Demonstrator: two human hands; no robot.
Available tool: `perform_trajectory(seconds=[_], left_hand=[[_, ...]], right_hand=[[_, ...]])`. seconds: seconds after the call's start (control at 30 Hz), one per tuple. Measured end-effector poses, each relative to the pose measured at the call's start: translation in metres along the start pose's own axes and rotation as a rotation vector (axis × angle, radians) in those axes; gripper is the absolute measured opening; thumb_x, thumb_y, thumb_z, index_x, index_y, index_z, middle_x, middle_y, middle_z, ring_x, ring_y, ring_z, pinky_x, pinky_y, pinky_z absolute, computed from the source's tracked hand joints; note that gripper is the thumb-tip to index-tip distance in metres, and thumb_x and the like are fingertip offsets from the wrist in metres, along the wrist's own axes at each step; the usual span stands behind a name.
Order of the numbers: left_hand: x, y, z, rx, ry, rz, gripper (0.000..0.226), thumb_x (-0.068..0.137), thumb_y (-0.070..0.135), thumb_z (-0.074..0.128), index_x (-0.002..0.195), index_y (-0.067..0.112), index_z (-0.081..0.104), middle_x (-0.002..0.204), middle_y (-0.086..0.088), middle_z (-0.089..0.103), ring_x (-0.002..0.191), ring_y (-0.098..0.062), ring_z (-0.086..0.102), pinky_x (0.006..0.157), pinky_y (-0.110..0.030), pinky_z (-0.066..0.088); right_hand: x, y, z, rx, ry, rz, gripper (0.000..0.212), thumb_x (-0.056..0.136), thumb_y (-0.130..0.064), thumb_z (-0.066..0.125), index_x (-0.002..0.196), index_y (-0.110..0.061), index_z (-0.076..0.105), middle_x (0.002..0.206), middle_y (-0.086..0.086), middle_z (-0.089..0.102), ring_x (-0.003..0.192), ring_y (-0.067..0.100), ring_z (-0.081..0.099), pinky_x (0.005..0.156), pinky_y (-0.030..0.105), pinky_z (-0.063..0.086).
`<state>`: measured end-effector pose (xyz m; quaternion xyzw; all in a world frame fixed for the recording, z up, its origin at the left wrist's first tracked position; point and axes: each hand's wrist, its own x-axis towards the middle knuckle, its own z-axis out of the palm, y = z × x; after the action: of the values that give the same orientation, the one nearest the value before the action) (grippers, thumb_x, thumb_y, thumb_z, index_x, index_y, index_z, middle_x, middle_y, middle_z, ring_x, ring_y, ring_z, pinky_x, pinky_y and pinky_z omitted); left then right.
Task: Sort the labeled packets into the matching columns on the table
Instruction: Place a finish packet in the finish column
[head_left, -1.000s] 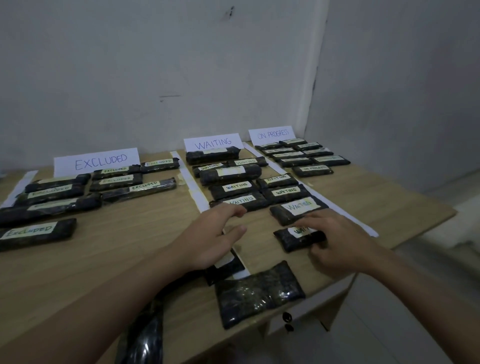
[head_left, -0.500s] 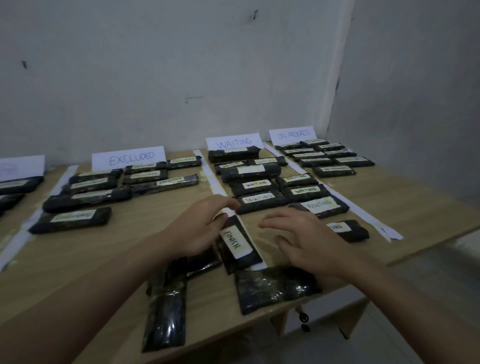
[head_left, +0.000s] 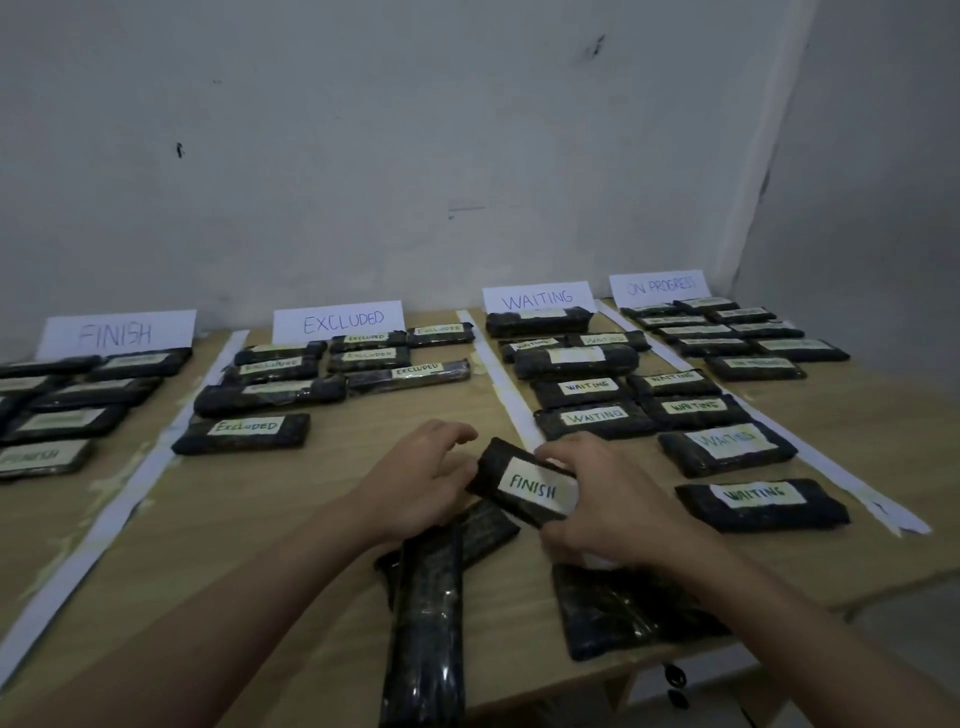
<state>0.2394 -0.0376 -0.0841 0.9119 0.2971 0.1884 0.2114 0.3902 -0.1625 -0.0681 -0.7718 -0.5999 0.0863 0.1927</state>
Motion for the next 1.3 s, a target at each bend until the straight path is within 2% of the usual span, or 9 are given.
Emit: perform_trajectory(seconds=[0.13,0.27,0.47,0.57,0.67,0.83,0.97,1.07,1.3], left_hand=[[0.002,0.002,0.0,-0.274,0.042,-0.165,0.031,0.091,0.027,0.053,0.121,0.019,0.055,0.116,0.0,0.062,0.103,-0.013,0.059,0.087,-0.026,0.045],[-0.003,0.007,-0.013,-0.697,0.067,-0.218,0.018,0.095,0.018,0.047,0.107,0.024,0.059,0.093,0.009,0.07,0.078,-0.003,0.066,0.069,-0.023,0.045],[-0.006,-0.001,-0.023,-0.798,0.094,-0.227,0.021,0.093,0.012,0.049,0.111,0.019,0.058,0.096,0.004,0.072,0.082,-0.008,0.068,0.07,-0.024,0.046],[-0.009,-0.007,-0.025,-0.818,0.092,-0.236,0.022,0.093,0.009,0.05,0.112,0.016,0.057,0.1,0.0,0.071,0.084,-0.011,0.069,0.073,-0.025,0.047],[-0.01,-0.012,-0.025,-0.815,0.116,-0.245,0.021,0.092,0.006,0.05,0.111,0.014,0.057,0.099,-0.002,0.071,0.08,-0.01,0.069,0.071,-0.023,0.047],[-0.012,-0.022,-0.026,-0.783,0.166,-0.279,0.019,0.091,0.007,0.052,0.106,0.017,0.058,0.097,-0.001,0.071,0.075,-0.008,0.069,0.068,-0.02,0.046],[-0.02,-0.026,-0.034,-0.756,0.202,-0.31,0.02,0.092,0.007,0.05,0.108,0.017,0.058,0.094,0.001,0.07,0.07,-0.004,0.068,0.065,-0.018,0.046],[-0.032,-0.034,-0.05,-0.695,0.266,-0.327,0.019,0.092,0.01,0.05,0.101,0.025,0.058,0.091,0.005,0.07,0.07,-0.004,0.066,0.068,-0.022,0.045],[-0.112,-0.095,-0.097,-0.336,0.433,-0.455,0.027,0.091,0.029,0.051,0.114,0.018,0.06,0.108,0.003,0.065,0.101,-0.008,0.059,0.081,-0.019,0.042]], right_hand=[[0.008,0.002,0.004,0.107,0.202,-0.117,0.067,0.068,-0.016,0.069,0.129,-0.026,0.044,0.126,-0.007,0.046,0.116,0.01,0.035,0.1,0.031,0.033],[0.019,0.005,0.003,0.192,0.348,-0.245,0.071,0.067,-0.004,0.065,0.131,-0.026,0.043,0.116,-0.017,0.043,0.116,-0.001,0.031,0.105,0.045,0.032],[0.039,0.0,0.008,0.278,0.378,-0.365,0.079,0.069,0.007,0.059,0.136,-0.028,0.037,0.125,-0.023,0.036,0.132,-0.002,0.023,0.112,0.05,0.026],[0.049,-0.004,0.011,0.191,0.399,-0.415,0.081,0.068,0.011,0.059,0.134,-0.029,0.037,0.129,-0.021,0.035,0.132,-0.008,0.015,0.117,0.039,0.007],[0.056,-0.006,0.018,0.071,0.382,-0.482,0.075,0.067,0.005,0.061,0.134,-0.022,0.041,0.136,-0.009,0.043,0.133,-0.002,0.019,0.115,0.043,0.005],[0.065,-0.018,0.026,-0.095,0.428,-0.563,0.067,0.064,-0.012,0.077,0.125,-0.013,0.051,0.125,0.003,0.055,0.122,0.014,0.043,0.107,0.041,0.017],[0.075,-0.034,0.029,-0.157,0.449,-0.578,0.067,0.056,-0.015,0.085,0.117,-0.008,0.058,0.113,0.008,0.062,0.104,0.027,0.06,0.096,0.038,0.038],[0.084,-0.056,0.033,-0.182,0.41,-0.621,0.065,0.057,-0.021,0.084,0.116,-0.009,0.059,0.11,0.008,0.063,0.099,0.027,0.062,0.088,0.04,0.048],[0.106,-0.151,0.054,-0.128,0.284,-0.76,0.059,0.072,-0.034,0.073,0.124,-0.013,0.054,0.119,0.006,0.058,0.108,0.026,0.055,0.089,0.043,0.047]])
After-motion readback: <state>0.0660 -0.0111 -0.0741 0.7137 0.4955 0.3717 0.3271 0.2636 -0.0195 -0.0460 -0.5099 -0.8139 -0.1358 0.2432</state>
